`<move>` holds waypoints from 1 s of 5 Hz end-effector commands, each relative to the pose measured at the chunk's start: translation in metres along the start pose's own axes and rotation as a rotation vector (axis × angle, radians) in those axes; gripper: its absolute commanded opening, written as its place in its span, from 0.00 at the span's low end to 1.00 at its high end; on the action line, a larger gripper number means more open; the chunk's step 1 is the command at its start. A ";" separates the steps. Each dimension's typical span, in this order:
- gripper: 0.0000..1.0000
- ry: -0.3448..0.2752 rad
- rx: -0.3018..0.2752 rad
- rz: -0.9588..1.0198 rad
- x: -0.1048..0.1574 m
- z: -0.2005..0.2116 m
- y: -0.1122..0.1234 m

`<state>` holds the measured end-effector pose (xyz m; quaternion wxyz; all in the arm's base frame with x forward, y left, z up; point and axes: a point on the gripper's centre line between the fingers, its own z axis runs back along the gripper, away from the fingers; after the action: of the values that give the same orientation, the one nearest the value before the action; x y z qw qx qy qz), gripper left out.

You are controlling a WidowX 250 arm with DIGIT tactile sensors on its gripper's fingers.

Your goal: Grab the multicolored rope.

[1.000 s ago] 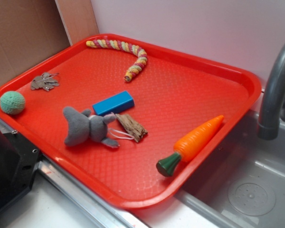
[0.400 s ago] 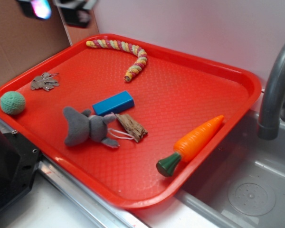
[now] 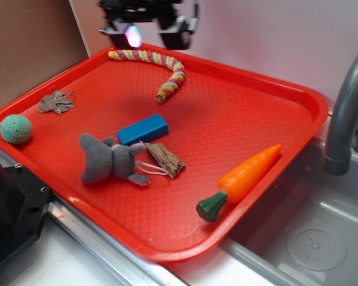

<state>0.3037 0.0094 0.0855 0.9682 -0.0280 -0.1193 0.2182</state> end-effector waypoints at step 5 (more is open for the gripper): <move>0.00 0.056 0.103 0.002 0.024 -0.065 0.023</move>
<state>0.3260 0.0327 0.0158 0.9735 0.0158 -0.0711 0.2170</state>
